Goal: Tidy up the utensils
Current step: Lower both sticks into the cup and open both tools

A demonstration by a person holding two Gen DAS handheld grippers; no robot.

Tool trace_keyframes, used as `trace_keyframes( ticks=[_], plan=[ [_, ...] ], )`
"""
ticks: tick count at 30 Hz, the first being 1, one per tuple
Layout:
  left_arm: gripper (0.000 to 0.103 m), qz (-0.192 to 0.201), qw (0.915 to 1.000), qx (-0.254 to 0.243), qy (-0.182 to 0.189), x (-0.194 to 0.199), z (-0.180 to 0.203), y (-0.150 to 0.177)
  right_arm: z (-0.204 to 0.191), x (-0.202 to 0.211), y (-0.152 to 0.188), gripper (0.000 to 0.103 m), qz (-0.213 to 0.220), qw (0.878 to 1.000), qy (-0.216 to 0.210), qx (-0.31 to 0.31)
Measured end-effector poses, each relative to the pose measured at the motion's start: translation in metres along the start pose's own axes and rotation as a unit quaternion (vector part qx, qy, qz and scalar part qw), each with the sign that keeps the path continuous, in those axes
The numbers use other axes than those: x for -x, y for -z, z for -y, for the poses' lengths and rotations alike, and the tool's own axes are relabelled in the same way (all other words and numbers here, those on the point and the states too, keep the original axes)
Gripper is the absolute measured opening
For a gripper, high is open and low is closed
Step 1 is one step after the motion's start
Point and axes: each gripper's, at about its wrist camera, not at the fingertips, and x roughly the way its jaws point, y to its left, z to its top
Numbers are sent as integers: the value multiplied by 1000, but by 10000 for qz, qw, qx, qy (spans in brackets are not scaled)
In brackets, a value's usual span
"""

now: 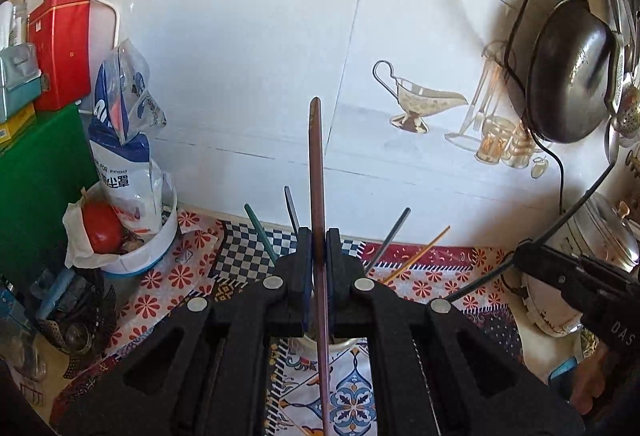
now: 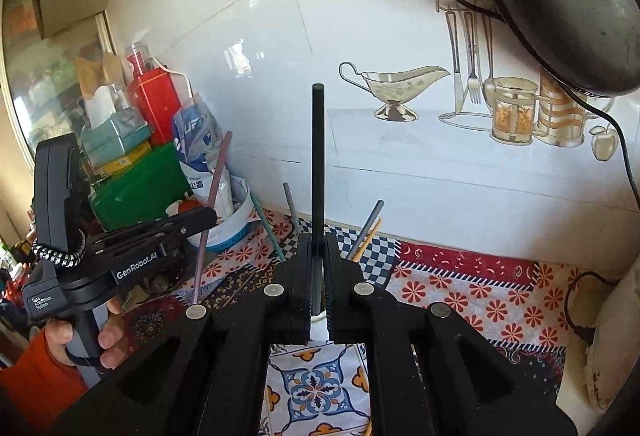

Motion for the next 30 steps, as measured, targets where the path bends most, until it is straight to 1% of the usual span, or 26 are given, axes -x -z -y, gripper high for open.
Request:
trace_keyframes(
  ticks=[4,7,10,16,22,26,28,30],
  plan=[
    [4,229,9996,120,107,-13,-4,-13,-2,-11,-4,5,-44,10000,-69,8],
    [4,400,9991,143,48,-25,-5,-22,-2,-21,-5,5,-116,9999,-77,40],
    [4,411,9991,135,39,-42,-5,-28,1,-30,-4,5,-202,9998,-81,24],
    [4,470,9985,283,60,-75,-13,-27,6,-51,-4,5,-362,9993,-115,-26],
    [4,599,9975,339,-158,-102,-20,-16,10,-72,-1,5,-549,9983,-192,-60],
    [4,646,9971,381,-147,-115,-22,1,9,-85,2,5,-702,9973,-190,-24],
    [4,614,9974,298,-237,-120,-20,8,10,-90,5,5,-792,9967,-184,-24],
    [4,464,9985,211,-209,-127,-18,16,12,-97,8,5,-891,9958,-188,-46]
  ],
)
